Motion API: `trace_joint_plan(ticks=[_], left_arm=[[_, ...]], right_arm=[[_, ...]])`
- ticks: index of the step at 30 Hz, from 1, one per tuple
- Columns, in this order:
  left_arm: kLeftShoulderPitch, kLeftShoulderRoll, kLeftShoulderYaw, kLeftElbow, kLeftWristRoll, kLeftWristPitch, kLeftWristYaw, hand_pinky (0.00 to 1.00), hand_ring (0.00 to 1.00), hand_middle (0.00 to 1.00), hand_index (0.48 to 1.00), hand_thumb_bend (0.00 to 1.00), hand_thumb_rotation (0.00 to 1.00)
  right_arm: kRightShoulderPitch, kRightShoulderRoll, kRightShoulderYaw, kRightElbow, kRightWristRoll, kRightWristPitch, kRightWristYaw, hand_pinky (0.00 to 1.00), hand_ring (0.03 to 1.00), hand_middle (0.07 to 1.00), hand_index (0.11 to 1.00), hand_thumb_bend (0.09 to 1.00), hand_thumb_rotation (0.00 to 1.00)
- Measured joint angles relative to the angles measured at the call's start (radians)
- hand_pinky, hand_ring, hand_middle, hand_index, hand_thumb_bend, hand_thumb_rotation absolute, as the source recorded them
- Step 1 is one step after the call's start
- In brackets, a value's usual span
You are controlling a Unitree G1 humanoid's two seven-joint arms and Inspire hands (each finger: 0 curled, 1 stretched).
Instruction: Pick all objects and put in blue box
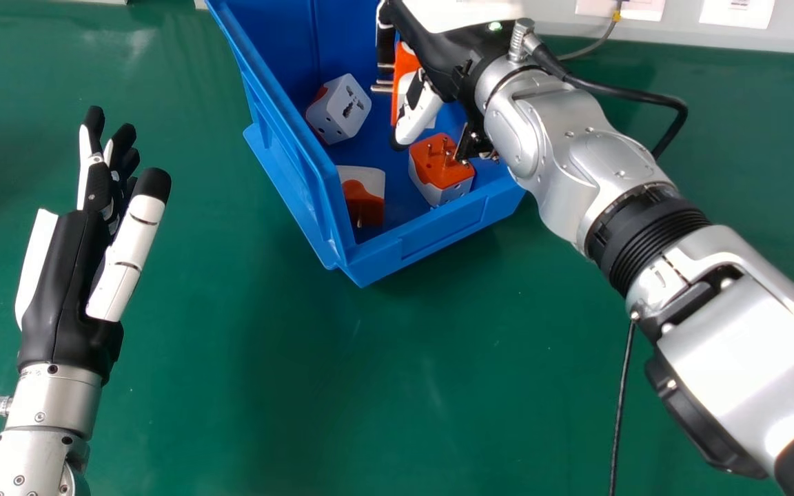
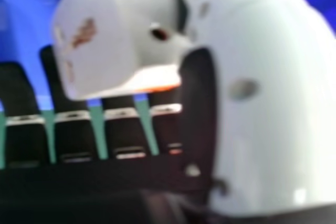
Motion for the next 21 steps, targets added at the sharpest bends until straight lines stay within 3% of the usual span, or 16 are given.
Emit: trace_joint_plan(ticks=[2,3,6,11,17,21], left_arm=[[0.000,-0.001,0.000,0.000,0.000,0.000,0.000,1.00,1.00,1.00,1.000,0.63,0.85],[0.000,-0.001,-0.001,0.000,0.000,0.000,0.001,1.00,1.00,1.00,1.000,0.63,0.85],[-0.001,-0.001,-0.001,0.000,0.000,0.000,0.003,1.00,1.00,1.00,1.000,0.65,0.85],[-0.004,-0.001,-0.001,0.002,0.000,0.000,0.010,1.00,1.00,1.00,1.000,0.65,0.85],[-0.007,-0.001,-0.003,0.009,0.017,0.000,0.014,1.00,1.00,1.00,1.000,0.65,0.85],[-0.009,-0.001,-0.005,0.009,0.018,0.000,0.016,1.00,1.00,1.00,1.000,0.65,0.85]], right_arm=[[0.000,-0.008,0.028,-0.002,-0.017,0.003,0.004,0.81,0.874,0.897,0.884,0.622,0.20],[0.000,-0.011,0.042,-0.003,-0.026,0.005,0.008,0.81,0.874,0.897,0.884,0.622,0.20],[0.000,-0.017,0.085,-0.005,-0.059,0.028,0.026,0.90,0.936,0.948,0.941,0.646,0.33],[0.002,-0.027,0.102,-0.014,-0.060,0.043,0.031,0.97,0.979,0.983,0.981,0.671,0.45],[0.019,-0.032,0.098,-0.039,-0.052,0.050,0.030,1.00,0.997,0.998,0.997,0.681,0.50],[0.032,-0.037,0.093,-0.060,-0.044,0.055,0.030,1.00,0.999,0.999,0.999,0.674,0.49]])
